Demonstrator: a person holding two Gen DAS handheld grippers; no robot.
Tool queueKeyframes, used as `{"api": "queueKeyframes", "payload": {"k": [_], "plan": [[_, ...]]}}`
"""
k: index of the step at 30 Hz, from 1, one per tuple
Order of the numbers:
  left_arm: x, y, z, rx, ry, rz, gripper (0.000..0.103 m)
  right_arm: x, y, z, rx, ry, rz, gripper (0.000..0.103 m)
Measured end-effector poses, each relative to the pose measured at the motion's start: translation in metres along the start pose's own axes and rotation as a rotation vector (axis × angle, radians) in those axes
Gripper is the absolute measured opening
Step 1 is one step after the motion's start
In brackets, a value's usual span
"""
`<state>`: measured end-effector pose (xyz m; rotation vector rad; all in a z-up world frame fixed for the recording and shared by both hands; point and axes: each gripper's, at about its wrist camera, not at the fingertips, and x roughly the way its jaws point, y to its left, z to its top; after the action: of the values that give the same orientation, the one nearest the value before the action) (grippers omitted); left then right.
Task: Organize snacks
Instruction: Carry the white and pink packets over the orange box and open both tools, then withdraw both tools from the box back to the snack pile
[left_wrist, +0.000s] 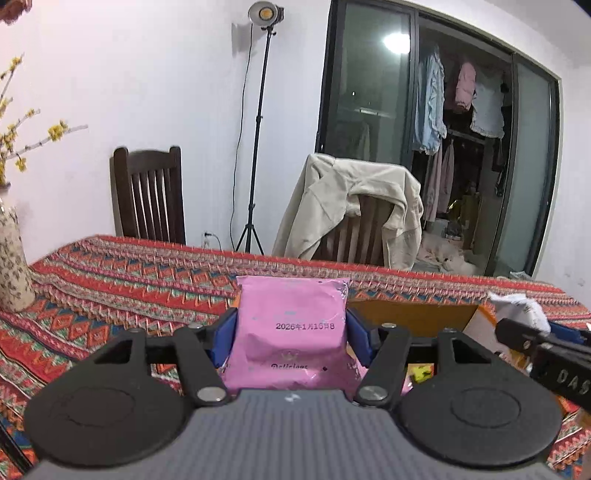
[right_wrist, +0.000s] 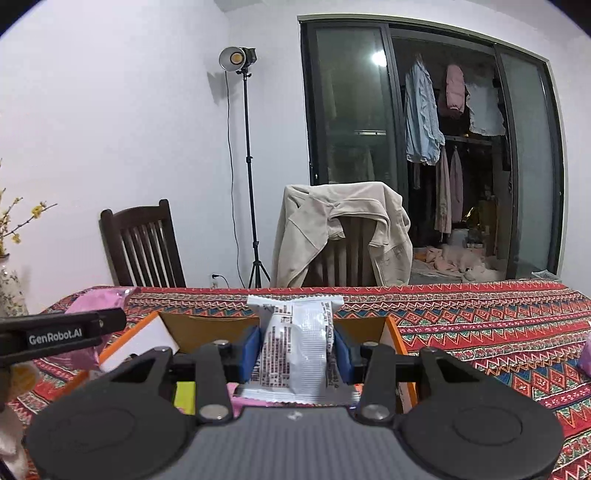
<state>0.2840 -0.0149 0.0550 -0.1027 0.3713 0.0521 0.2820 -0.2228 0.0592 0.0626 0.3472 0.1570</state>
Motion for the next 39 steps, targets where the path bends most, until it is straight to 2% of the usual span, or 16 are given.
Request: {"api": "queueKeyframes", "payload": {"k": [4, 11, 13, 15, 16, 17, 30, 39], "plan": [[0.014, 0.0, -0.008, 0.019, 0.033, 0.001, 0.063, 0.01, -0.006, -0.007, 0.013, 0.031, 0.011, 0.042], [0.013, -0.001, -0.016, 0.04, 0.015, -0.002, 0.063, 0.016, -0.004, -0.013, -0.006, 0.041, 0.007, 0.042], [0.01, 0.0, -0.018, 0.038, 0.002, -0.005, 0.07, 0.012, -0.003, -0.014, -0.009, 0.035, 0.015, 0.044], [0.007, 0.0, -0.017, 0.032, -0.027, -0.018, 0.103, 0.008, -0.004, -0.014, -0.005, 0.032, 0.021, 0.063], [0.004, 0.0, -0.017, 0.024, -0.05, -0.018, 0.103, 0.007, -0.004, -0.015, 0.0, 0.027, 0.024, 0.089], [0.0, 0.001, -0.018, 0.021, -0.07, -0.016, 0.103, 0.005, -0.006, -0.016, 0.006, 0.019, 0.027, 0.103], [-0.006, -0.001, -0.018, 0.025, -0.068, -0.016, 0.103, 0.002, -0.008, -0.019, 0.019, 0.001, 0.01, 0.103], [-0.042, -0.003, 0.006, 0.027, -0.069, 0.011, 0.103, -0.02, 0.0, -0.004, -0.006, -0.038, -0.007, 0.103]]}}
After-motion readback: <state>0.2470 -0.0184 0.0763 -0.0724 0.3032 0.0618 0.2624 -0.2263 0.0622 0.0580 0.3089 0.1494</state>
